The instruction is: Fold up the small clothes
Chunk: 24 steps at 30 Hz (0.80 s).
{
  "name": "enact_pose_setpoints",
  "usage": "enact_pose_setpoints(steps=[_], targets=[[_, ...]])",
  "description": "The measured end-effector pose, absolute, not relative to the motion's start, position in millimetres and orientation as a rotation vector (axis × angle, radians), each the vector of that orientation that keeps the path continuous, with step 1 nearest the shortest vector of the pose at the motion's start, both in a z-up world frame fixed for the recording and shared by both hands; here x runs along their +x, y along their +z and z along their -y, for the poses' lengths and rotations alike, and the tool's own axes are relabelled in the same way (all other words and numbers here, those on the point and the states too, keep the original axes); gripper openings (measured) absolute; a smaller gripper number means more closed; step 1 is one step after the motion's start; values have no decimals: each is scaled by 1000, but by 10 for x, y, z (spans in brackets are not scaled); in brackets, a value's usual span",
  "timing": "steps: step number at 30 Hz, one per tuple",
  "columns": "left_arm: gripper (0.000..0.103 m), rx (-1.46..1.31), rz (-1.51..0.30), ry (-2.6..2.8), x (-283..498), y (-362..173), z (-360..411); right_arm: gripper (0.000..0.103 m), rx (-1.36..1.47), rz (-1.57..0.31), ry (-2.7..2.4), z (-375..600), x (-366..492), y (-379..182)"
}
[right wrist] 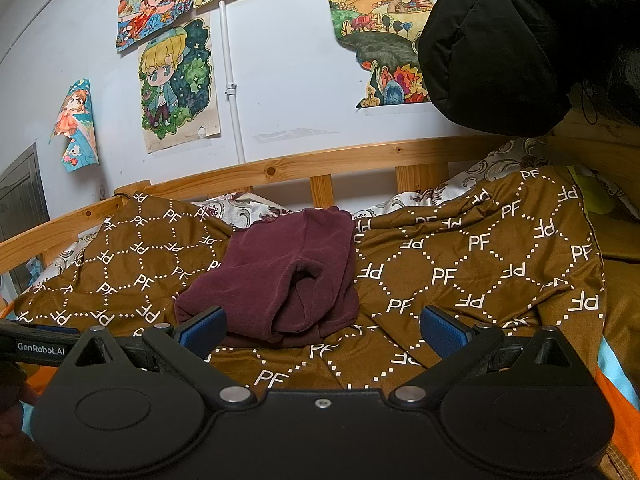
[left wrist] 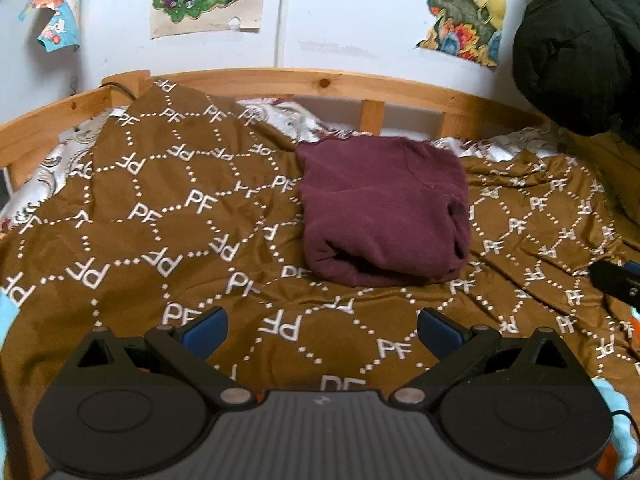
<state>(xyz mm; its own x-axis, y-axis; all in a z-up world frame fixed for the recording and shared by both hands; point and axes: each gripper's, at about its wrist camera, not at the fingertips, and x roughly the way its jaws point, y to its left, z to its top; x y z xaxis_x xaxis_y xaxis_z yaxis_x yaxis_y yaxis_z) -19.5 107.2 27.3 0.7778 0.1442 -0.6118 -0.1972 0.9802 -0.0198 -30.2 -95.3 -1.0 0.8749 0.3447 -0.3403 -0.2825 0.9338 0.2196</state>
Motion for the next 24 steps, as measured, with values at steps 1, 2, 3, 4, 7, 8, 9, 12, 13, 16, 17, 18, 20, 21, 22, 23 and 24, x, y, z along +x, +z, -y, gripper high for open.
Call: enact_pose_setpoints(steps=[1, 2, 3, 4, 7, 8, 9, 12, 13, 16, 17, 18, 20, 21, 22, 23, 24], targets=[[102, -84, -660, 183, -187, 274, -1083, 102, 166, -385, 329, 953, -303, -10], [102, -89, -660, 182, -188, 273, -1091, 102, 166, -386, 329, 953, -302, -11], [102, -94, -659, 186, -192, 272, -1100, 102, 166, -386, 330, 953, -302, -11], [102, -97, -658, 194, -197, 269, -1108, 102, 166, -386, 330, 955, -300, -8], [102, -97, -661, 206, -199, 265, -1120, 102, 166, -386, 329, 954, -301, -8], [102, -100, -665, 204, -197, 263, -1125, 102, 166, -386, 329, 953, -301, -9], [102, -104, -669, 200, -192, 264, -1130, 102, 167, -386, 329, 953, -300, -9], [102, -108, -678, 194, -186, 255, -1133, 102, 166, -387, 329, 952, -301, -10], [102, -106, -680, 190, -185, 253, -1133, 102, 166, -386, 329, 952, -301, -10], [102, -89, -675, 186, -190, 247, -1123, 102, 166, -387, 329, 950, -301, -11], [102, -84, -673, 186, -190, 246, -1121, 102, 167, -387, 329, 950, -301, -11], [102, -80, -672, 187, -190, 245, -1120, 102, 167, -387, 329, 952, -301, -11], [102, -77, -670, 188, -190, 245, -1116, 102, 166, -387, 329, 949, -301, -12], [102, -78, -670, 190, -192, 244, -1119, 102, 167, -387, 329, 949, -301, -12], [102, -80, -670, 192, -187, 243, -1117, 102, 167, -387, 329, 949, -301, -12], [102, -82, -672, 194, -185, 242, -1121, 102, 167, -387, 329, 949, -301, -11], [102, -85, -675, 195, -181, 240, -1126, 102, 167, -387, 329, 950, -301, -11]])
